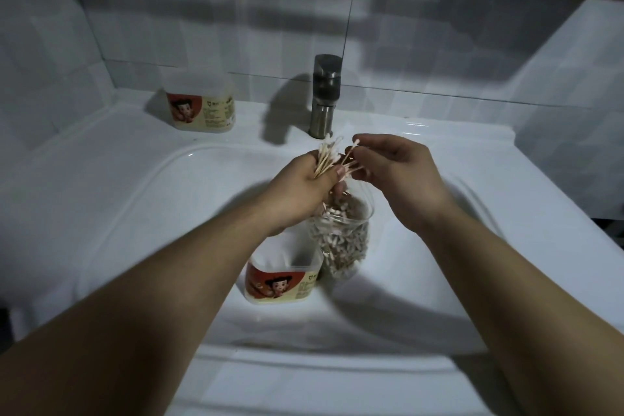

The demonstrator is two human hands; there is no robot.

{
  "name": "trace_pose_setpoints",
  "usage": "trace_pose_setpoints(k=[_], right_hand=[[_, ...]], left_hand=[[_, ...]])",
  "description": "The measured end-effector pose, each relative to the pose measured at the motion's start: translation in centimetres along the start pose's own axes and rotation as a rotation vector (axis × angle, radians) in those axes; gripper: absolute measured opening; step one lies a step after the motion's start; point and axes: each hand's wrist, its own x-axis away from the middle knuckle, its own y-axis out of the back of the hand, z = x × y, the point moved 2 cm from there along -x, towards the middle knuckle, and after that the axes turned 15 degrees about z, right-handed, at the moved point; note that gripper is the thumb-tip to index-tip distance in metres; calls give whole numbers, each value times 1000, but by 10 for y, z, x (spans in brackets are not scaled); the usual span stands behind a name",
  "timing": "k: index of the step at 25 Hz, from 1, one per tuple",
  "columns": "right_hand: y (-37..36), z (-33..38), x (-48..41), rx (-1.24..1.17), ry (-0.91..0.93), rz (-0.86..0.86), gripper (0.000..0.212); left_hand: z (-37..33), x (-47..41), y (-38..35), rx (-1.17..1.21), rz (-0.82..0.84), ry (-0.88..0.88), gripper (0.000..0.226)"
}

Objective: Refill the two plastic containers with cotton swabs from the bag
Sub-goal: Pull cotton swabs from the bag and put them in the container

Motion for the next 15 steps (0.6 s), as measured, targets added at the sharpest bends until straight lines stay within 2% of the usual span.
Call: trace_pose_setpoints(k=[4,9,15], right_hand=[[1,2,0,61,46,-11,13],[-9,2,4,428,101,127,29],[-9,3,5,335,84,201,34]], left_hand=[[1,2,-3,17,75,45,20],[-1,3,-7,53,113,76,23],[-1,4,-4,78,146,72,15]])
